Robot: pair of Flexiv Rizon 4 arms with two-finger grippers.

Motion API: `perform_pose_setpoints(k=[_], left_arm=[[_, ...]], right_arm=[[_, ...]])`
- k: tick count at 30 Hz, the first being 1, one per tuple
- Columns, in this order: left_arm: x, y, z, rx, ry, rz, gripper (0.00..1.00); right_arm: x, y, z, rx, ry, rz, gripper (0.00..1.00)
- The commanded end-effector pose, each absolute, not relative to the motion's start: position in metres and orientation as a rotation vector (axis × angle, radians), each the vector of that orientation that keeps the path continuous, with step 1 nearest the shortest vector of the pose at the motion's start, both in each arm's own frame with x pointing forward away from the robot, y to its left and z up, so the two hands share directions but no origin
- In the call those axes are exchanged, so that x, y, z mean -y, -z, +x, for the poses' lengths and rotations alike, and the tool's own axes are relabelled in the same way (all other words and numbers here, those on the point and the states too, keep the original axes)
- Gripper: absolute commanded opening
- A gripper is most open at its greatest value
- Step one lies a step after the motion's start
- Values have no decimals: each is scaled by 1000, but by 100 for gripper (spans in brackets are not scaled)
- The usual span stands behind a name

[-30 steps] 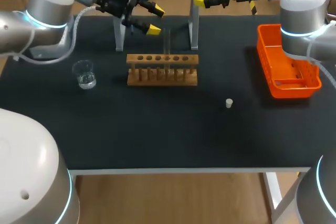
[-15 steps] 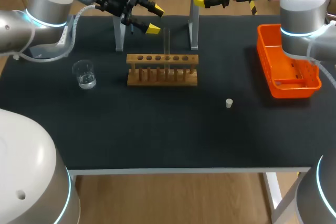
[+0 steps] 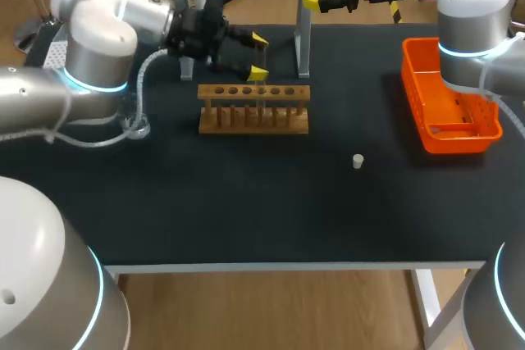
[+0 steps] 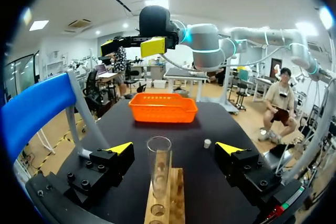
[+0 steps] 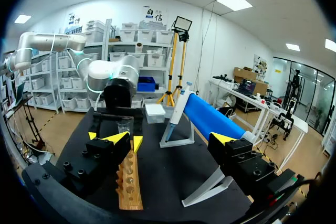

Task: Invert the test tube, pick up the pipette, mount the tip to pipette, aspirate from beaker and dispense into the tube, eject the tip, return the pipette, and cap with the stopper.

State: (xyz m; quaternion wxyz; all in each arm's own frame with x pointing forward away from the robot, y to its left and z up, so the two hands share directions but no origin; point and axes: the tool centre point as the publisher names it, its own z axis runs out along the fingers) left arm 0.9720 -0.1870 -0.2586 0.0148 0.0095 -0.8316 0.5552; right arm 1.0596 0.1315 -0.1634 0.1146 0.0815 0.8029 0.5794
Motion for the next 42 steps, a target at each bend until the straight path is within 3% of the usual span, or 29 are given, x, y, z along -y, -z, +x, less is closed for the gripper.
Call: perform_pose_setpoints(k=[1, 42], left_arm=[[191, 252, 970, 2643, -1682, 87, 100], [201, 279, 991, 2775, -1624, 185, 100]], right_arm=[[-130, 163, 1060, -2358, -1697, 236, 100], [-130, 163, 1060, -2358, -1697, 236, 100]])
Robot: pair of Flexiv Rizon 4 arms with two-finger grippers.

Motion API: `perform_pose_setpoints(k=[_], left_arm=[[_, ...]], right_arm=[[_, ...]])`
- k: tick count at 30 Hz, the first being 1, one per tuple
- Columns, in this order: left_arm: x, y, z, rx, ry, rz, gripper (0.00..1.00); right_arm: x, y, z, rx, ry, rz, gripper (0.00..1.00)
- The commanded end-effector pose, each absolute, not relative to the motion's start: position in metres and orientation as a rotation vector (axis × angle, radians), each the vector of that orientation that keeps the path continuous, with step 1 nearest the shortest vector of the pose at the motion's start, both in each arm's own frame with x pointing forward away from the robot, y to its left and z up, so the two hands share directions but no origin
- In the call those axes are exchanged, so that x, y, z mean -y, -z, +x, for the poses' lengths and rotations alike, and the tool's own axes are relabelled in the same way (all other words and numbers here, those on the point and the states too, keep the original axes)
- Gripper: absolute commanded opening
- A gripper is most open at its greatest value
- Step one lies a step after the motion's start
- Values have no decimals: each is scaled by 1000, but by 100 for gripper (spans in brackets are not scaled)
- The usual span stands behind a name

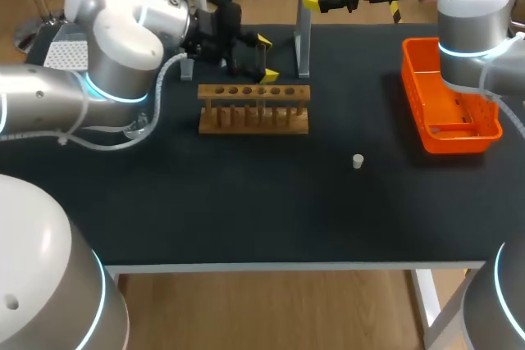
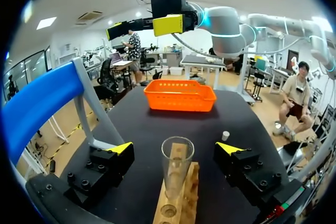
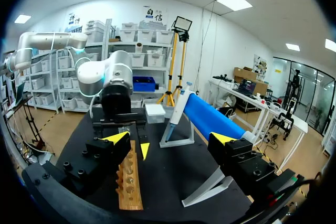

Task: Invert the test tube, pick up the pipette, mount the tip to pipette, aspirate from beaker and dispense into the tube, eject the tip, return the pipette, and cap with the stopper.

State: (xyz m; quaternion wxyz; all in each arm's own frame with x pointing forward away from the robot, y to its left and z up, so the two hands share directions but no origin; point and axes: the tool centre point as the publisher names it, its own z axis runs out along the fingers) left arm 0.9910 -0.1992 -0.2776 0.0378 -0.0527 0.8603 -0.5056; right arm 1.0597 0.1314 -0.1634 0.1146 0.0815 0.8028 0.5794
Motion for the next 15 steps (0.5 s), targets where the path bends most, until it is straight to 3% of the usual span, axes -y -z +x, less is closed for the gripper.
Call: perform_pose_setpoints(k=[1, 15], left_arm=[[201, 280, 991, -2637, 1546, -179, 100], [210, 296, 998, -2644, 1581, -176, 100]], right_arm=[[-130, 163, 1060, -2358, -1697, 236, 100], [-130, 163, 1060, -2358, -1697, 236, 100]])
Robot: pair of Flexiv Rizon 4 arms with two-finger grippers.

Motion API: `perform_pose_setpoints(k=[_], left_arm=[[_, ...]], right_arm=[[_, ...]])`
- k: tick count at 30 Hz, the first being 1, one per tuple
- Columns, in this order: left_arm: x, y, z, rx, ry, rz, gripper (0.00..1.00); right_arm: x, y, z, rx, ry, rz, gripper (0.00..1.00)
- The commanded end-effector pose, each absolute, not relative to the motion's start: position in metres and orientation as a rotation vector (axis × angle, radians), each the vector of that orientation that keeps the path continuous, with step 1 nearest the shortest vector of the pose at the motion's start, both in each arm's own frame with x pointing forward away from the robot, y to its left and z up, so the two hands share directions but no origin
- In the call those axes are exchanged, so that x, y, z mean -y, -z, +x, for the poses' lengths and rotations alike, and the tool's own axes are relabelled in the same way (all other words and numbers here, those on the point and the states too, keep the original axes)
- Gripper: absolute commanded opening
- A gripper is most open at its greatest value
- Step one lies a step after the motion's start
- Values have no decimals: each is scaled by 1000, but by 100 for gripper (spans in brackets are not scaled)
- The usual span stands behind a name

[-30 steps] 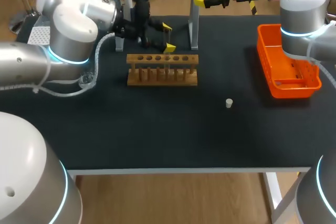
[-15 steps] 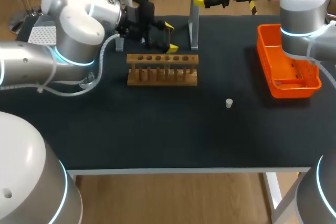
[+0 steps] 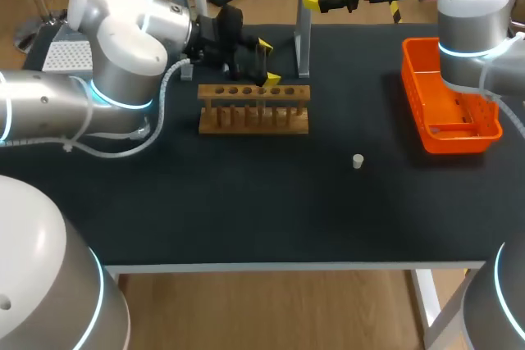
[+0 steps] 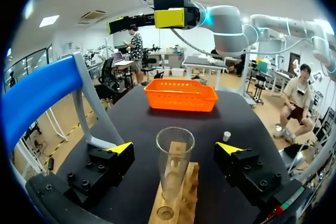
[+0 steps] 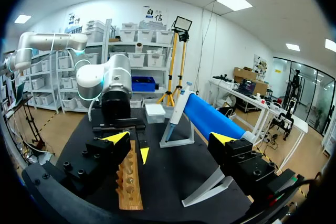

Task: Invert the test tube, pick up the pipette, mount the tip to pipette, aspirate from beaker and dispense into the tube, eject the tip, return the pipette, and cap with the stopper.

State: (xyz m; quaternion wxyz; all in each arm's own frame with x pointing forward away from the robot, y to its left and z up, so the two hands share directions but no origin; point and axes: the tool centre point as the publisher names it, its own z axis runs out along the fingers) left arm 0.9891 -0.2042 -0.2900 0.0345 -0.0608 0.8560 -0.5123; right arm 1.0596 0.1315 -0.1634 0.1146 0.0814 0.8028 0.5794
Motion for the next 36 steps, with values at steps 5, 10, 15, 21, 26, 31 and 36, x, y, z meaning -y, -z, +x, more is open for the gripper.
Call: perform_pose_setpoints(k=[5, 10, 15, 21, 26, 31, 36], left_arm=[[211, 297, 1000, -2652, 1583, -170, 100], [209, 296, 1000, -2656, 1579, -173, 100], [210, 295, 998, -2684, 1566, -150, 100], [210, 295, 998, -2684, 1566, -150, 100], [210, 295, 998, -2684, 1566, -150, 100], [210, 295, 998, -2684, 1566, -150, 100], [210, 295, 998, -2684, 1566, -150, 100]], right_arm=[[-130, 163, 1060, -2358, -1697, 236, 100], [-130, 163, 1060, -2358, -1697, 236, 100], [-130, 163, 1060, -2358, -1697, 236, 100], [-130, 163, 1060, -2358, -1697, 236, 100], [-130, 163, 1060, -2358, -1697, 236, 100], [-130, 163, 1060, -2358, -1697, 236, 100], [-130, 163, 1060, -2358, -1697, 236, 100]])
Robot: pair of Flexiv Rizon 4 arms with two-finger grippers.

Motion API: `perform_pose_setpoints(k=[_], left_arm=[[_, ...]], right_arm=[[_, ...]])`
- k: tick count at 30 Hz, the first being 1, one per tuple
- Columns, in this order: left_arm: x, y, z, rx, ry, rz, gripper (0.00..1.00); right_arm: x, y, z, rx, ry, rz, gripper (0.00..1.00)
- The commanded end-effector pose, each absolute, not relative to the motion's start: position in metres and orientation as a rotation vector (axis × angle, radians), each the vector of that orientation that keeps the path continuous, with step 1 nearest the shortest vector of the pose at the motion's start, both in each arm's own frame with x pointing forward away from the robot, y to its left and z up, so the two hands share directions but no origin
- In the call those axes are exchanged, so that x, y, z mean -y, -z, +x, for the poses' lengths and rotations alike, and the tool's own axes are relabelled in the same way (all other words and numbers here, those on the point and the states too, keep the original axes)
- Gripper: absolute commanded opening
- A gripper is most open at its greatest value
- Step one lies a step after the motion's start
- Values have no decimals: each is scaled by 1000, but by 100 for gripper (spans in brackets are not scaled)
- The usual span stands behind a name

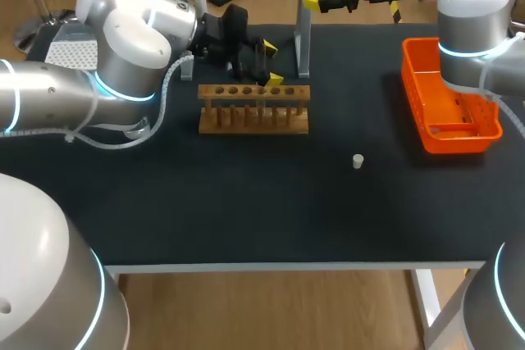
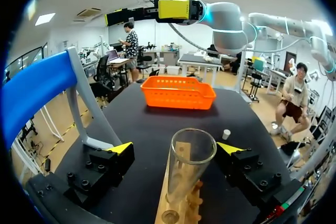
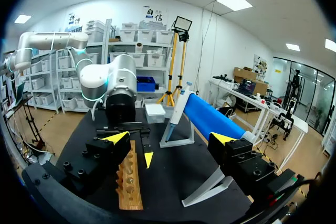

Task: Invert the test tube, pick up the pipette, mount the tip to pipette, aspirate from beaker and dispense into the tube, eject the tip, return the pipette, and cap with the stopper.

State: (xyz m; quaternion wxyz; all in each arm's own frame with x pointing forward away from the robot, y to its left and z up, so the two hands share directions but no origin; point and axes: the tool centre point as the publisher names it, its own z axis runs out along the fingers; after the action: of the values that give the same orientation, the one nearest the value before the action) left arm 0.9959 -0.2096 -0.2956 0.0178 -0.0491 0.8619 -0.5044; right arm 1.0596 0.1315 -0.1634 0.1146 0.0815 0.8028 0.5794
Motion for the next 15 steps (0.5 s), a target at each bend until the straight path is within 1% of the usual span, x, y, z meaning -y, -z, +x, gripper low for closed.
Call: perform_pose_setpoints(k=[1, 5, 10, 15], left_arm=[[210, 295, 998, -2684, 1566, -150, 100], [210, 295, 998, -2684, 1566, -150, 100], [210, 295, 998, -2684, 1566, -150, 100], [210, 295, 998, -2684, 1566, -150, 100]], right_arm=[[-130, 163, 1060, -2358, -1697, 236, 100], [-109, 165, 1040, -2390, -1621, 185, 100], [-60, 188, 1011, -2444, -1500, 228, 100], [-6, 194, 973, -2440, -1445, 330, 100]])
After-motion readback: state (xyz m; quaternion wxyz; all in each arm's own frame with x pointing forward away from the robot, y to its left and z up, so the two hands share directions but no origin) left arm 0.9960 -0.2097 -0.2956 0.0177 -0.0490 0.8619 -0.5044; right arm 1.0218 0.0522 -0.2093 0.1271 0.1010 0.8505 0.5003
